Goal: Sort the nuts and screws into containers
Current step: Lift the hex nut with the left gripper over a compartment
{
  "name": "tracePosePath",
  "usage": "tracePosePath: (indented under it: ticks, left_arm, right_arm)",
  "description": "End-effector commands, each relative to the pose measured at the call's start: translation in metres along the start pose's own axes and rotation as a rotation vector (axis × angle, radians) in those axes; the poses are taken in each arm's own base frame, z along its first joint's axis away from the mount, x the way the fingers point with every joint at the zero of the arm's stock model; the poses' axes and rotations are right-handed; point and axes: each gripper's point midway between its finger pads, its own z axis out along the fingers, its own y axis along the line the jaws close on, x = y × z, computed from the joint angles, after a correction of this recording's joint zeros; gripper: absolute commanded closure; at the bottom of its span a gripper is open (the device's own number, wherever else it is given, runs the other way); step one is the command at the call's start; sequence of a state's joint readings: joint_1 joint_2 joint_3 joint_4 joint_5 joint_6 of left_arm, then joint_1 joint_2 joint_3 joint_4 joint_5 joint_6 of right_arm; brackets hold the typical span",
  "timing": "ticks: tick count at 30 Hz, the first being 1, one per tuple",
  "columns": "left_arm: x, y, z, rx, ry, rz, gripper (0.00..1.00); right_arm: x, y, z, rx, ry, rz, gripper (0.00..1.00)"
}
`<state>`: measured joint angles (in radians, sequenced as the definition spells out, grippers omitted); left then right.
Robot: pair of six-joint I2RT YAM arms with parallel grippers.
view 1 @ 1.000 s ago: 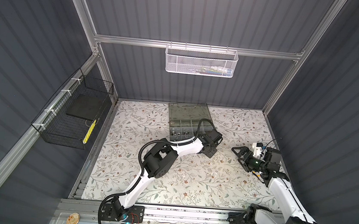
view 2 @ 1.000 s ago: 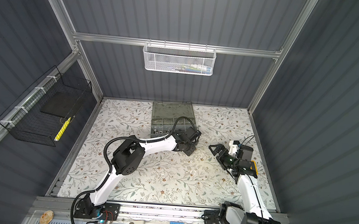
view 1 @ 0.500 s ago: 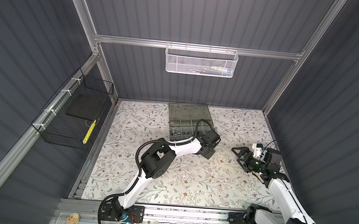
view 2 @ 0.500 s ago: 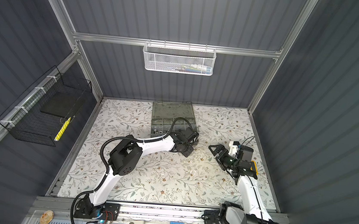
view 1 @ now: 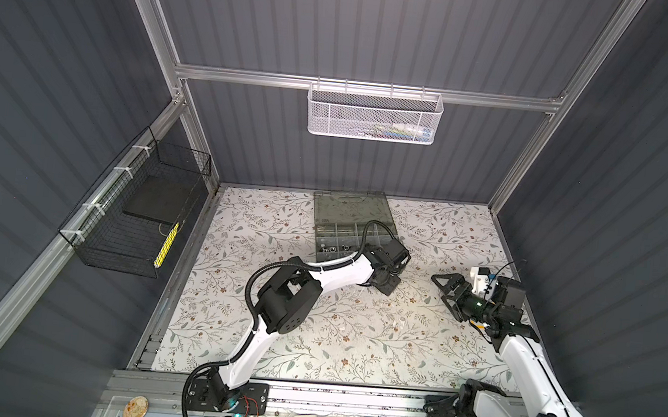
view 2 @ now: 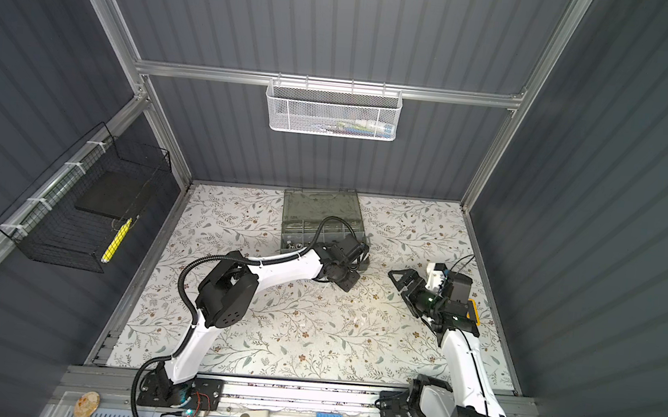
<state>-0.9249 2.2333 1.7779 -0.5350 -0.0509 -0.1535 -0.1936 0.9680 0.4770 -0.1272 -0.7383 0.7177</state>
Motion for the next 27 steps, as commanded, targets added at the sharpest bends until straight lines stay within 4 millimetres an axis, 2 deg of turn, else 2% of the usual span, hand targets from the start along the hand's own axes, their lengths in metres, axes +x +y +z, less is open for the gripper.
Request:
tracePosePath:
  ticks: [1, 5, 10, 19, 24, 27]
  left_arm:
    - [-0.025, -0.001, -0.034, 0.043, -0.058, -0.043, 0.8]
    - [-0.038, 0.012, -0.048, 0.069, -0.092, -0.108, 0.8]
    - [-0.054, 0.041, -0.065, 0.119, -0.137, -0.23, 0.8]
    - [-0.063, 0.121, -0.095, 0.158, -0.23, -0.431, 0.8]
    - [-0.054, 0.171, -0.105, 0.139, -0.263, -0.526, 0.8]
    - [-0.045, 0.197, -0.106, 0.125, -0.268, -0.573, 0.8]
  right_arm:
    - [0.0, 0.009, -0.003, -0.014, 0.009, -0.018, 0.01]
    - [-0.002, 0.014, -0.002, -0.006, 0.009, -0.042, 0.01]
    - [0.001, 0.027, 0.003, 0.023, 0.02, -0.113, 0.01]
    - [0.025, 0.073, 0.032, 0.041, 0.068, -0.35, 0.01]
    - [0.039, 0.097, 0.053, 0.064, 0.079, -0.48, 0.01]
    - [0.054, 0.103, 0.072, 0.088, 0.122, -0.532, 0.01]
